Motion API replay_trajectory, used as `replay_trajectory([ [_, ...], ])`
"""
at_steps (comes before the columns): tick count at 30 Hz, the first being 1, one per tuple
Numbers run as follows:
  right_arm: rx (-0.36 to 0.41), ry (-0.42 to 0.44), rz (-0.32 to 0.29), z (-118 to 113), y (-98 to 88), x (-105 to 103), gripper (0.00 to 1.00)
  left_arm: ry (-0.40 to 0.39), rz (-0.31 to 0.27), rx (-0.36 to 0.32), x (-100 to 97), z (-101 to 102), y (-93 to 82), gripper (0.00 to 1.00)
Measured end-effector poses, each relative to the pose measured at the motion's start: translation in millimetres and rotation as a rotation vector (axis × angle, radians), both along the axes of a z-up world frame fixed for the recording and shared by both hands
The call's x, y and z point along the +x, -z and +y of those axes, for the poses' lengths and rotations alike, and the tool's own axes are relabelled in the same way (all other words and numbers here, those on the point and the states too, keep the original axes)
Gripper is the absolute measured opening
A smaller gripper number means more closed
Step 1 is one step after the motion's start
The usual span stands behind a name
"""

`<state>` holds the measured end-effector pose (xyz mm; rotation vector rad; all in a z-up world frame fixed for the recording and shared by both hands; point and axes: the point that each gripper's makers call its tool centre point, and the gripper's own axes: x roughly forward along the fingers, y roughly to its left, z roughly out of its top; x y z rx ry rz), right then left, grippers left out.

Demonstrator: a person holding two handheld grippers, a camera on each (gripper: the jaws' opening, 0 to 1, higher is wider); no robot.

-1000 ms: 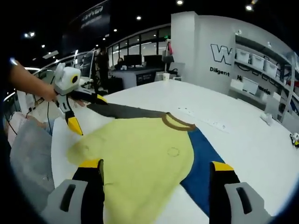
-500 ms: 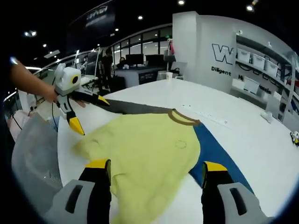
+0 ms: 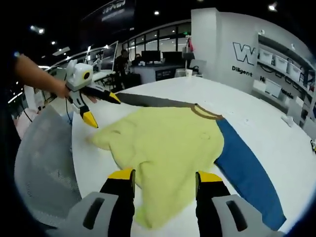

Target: Fold the garment on the visible template until the final outline fits inside the template.

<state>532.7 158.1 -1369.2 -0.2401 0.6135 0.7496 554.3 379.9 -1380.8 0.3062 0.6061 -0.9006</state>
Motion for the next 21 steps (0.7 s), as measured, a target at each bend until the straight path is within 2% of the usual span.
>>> replay_trajectory([
  [2,-0.039,-0.010,-0.019,-3.6,4.7,-4.9,0.41,0.008,0.011,0.008,-5.5,1.4,4.3,0.68],
  [5,-0.039,-0.019,0.000,-2.9,12.3,-16.7,0.34,0.033,0.023,0.027,-15.1,3.1,11.4,0.66],
  [9,-0.045,-0.028,0.024,-1.4,22.5,-30.3,0.31,0.050,0.053,0.038,-29.1,4.8,19.9,0.60],
  [13,-0.044,-0.039,0.048,2.8,31.8,-41.1,0.28,0.105,0.052,0.073,-46.5,4.1,29.3,0.53],
  [14,-0.048,-0.043,0.055,4.3,35.6,-44.5,0.29,0.143,0.033,0.101,-51.6,3.7,32.8,0.52],
  [16,-0.055,-0.045,0.059,7.1,40.6,-49.2,0.32,0.183,0.032,0.125,-60.7,2.6,39.2,0.48],
  [18,-0.067,-0.050,0.091,8.6,48.9,-56.0,0.29,0.191,0.035,0.132,-66.8,1.6,42.7,0.44],
  [21,-0.083,-0.068,0.085,11.9,54.3,-61.1,0.28,0.199,0.045,0.147,-72.3,2.2,48.6,0.42],
])
